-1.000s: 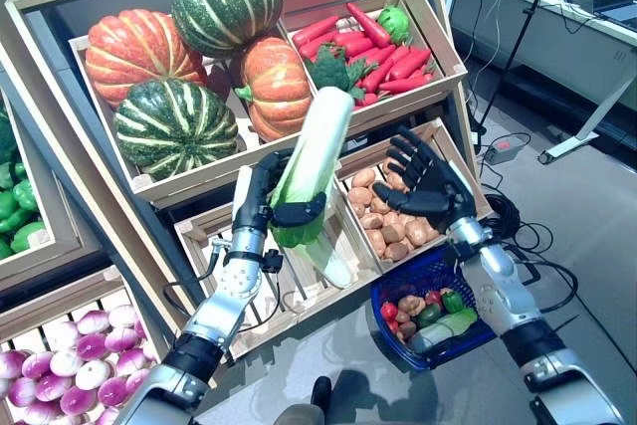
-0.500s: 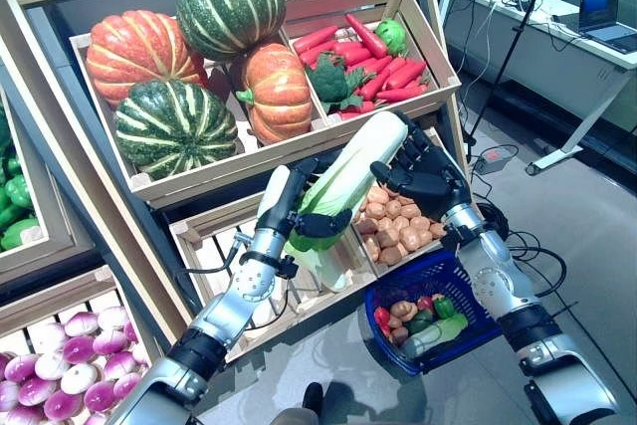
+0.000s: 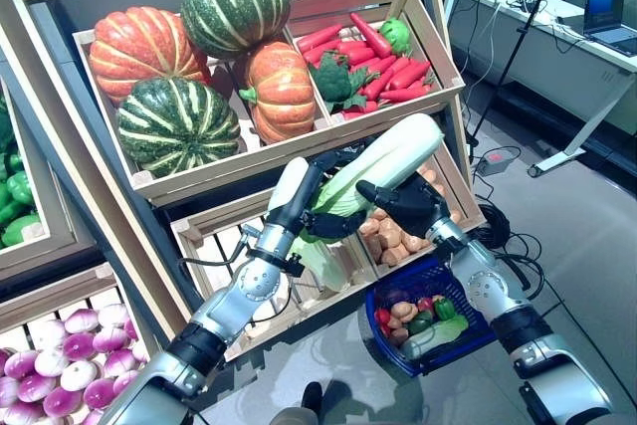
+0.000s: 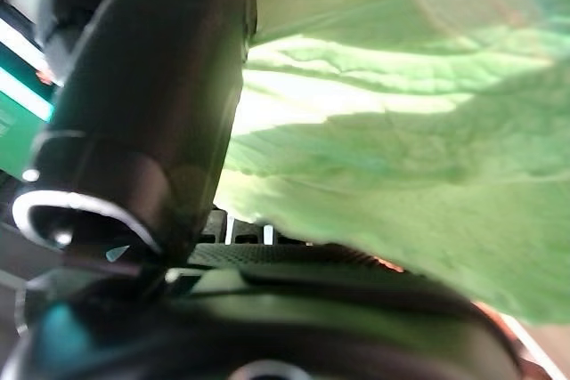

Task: Put vegetables into the basket

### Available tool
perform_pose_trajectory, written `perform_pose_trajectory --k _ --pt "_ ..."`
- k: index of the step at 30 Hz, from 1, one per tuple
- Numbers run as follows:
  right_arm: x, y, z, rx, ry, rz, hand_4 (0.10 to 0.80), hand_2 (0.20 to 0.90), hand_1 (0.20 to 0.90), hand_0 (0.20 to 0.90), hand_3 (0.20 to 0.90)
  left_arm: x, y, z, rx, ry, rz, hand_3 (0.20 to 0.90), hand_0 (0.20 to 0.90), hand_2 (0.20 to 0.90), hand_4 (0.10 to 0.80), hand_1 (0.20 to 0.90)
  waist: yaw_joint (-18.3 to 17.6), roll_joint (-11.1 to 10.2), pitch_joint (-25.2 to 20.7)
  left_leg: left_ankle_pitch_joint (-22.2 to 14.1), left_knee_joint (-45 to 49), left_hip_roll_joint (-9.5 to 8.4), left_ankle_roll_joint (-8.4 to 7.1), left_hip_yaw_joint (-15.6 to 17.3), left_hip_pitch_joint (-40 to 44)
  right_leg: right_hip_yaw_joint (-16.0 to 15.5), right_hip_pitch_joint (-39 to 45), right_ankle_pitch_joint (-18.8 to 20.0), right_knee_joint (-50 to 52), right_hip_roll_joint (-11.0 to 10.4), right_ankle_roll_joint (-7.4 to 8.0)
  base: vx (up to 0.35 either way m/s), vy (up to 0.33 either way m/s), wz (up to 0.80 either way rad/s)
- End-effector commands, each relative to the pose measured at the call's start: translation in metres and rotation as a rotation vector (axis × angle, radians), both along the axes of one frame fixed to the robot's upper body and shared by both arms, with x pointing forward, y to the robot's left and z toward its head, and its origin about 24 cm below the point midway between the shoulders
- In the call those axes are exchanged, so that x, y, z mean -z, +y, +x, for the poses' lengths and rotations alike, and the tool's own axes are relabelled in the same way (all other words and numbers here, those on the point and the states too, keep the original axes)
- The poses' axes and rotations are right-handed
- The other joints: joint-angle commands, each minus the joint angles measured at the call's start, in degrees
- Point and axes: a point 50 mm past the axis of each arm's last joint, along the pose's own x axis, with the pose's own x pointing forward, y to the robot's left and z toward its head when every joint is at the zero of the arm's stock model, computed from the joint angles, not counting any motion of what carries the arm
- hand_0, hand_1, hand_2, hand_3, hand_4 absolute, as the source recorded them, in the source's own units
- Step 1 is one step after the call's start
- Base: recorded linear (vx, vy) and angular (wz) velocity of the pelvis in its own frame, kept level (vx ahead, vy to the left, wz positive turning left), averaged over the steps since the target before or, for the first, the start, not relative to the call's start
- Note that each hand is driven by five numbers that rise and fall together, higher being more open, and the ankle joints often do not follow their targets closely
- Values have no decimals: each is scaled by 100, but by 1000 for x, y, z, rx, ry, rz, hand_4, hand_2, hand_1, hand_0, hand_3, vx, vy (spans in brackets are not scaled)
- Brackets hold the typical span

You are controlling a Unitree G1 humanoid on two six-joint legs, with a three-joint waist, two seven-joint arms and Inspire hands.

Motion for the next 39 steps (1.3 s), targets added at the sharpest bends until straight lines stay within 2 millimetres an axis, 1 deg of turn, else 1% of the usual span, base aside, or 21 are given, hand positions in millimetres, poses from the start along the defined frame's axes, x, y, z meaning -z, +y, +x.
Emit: perform_pose_trajectory --k 1,2,4,5,6,8,9,10,11,12,14,19,24,31,33,39 --pt "-60 15 15 -65 -256 170 800 900 900 900 900 -69 -37 2 234 -308 -47 300 300 300 400 300 80 -53 -575 -709 7 73 -140 152 430 195 -318 903 -280 -317 -25 0 0 0" --pt "-62 15 15 -64 -267 177 800 900 900 900 900 -67 -37 2 240 -299 -39 300 300 300 400 300 77 -53 -578 -712 7 73 -139 157 431 203 -316 902 -283 -315 -22 0 0 0" --pt "-68 14 16 -57 -288 188 748 822 822 822 822 -63 -39 2 252 -271 -23 300 300 300 400 300 71 -51 -588 -722 7 78 -137 169 438 211 -314 903 -289 -315 -15 0 0 0" --pt "-72 14 17 -51 -304 199 765 848 848 848 848 -59 -39 2 257 -248 -14 300 300 300 400 300 67 -51 -592 -724 7 79 -135 173 438 221 -317 906 -291 -314 -10 0 0 0" --pt "-75 14 17 -49 -313 206 773 860 860 860 860 -57 -40 2 258 -236 -10 300 300 300 400 300 65 -49 -593 -723 7 79 -135 174 437 227 -319 906 -292 -313 -8 0 0 0" --pt "-81 14 17 -43 -338 226 773 860 860 860 860 -50 -40 1 259 -205 1 300 300 300 400 300 65 -43 -592 -727 7 79 -131 171 441 242 -322 901 -287 -311 -7 0 0 0" --pt "-85 14 18 -36 -355 240 800 900 900 900 900 -44 -40 1 255 -181 7 300 300 300 400 300 63 -37 -595 -728 7 82 -129 180 443 244 -325 895 -283 -309 -8 0 0 0" --pt "-87 14 18 -33 -360 243 800 900 900 900 900 -42 -39 1 253 -172 8 300 300 300 400 300 62 -34 -596 -729 7 82 -129 180 442 250 -326 893 -283 -309 -7 0 0 0" --pt "-93 12 19 -9 -385 245 800 900 900 900 900 -35 -38 1 244 -142 11 300 300 300 400 300 69 -32 -599 -731 7 80 -124 176 441 261 -325 888 -287 -303 -11 0 0 0" --pt "-95 12 19 -1 -392 244 800 900 900 900 900 -33 -37 1 241 -134 11 300 300 300 400 300 72 -32 -599 -732 7 79 -122 175 441 262 -324 887 -288 -302 -12 0 0 0" --pt "-104 7 19 58 -436 224 800 900 900 900 900 -23 -33 1 212 -89 9 300 300 300 400 300 78 -33 -595 -728 7 78 -119 175 436 277 -330 884 -284 -299 -16 0 0 0" --pt "-117 -7 20 185 -497 204 800 900 900 900 900 -13 -24 2 161 -38 -13 300 300 300 400 300 81 -32 -585 -727 7 87 -121 178 434 288 -338 897 -288 -300 -13 0 0 0" --pt "-125 -17 15 259 -560 184 800 900 900 900 900 -7 -18 3 119 -10 -34 300 300 300 400 300 62 -32 -561 -730 7 89 -118 186 431 302 -352 913 -292 -298 -11 0 0 0" --pt "-137 -25 9 302 -626 192 800 900 900 900 900 0 -10 4 73 23 -51 300 300 300 400 300 18 -28 -547 -743 7 99 -124 204 450 341 -359 919 -286 -294 -10 0 0 0" --pt "-144 -27 5 302 -664 203 800 900 900 900 900 2 -10 4 68 26 -45 300 300 300 400 300 -5 -33 -547 -749 7 106 -125 222 448 361 -372 916 -278 -291 -7 0 0 0" --pt "-153 -26 1 278 -710 230 800 900 900 900 900 3 -11 4 71 27 -37 300 300 300 400 300 -23 -50 -533 -764 7 111 -123 229 455 391 -375 908 -279 -285 -8 0 -1 -1"
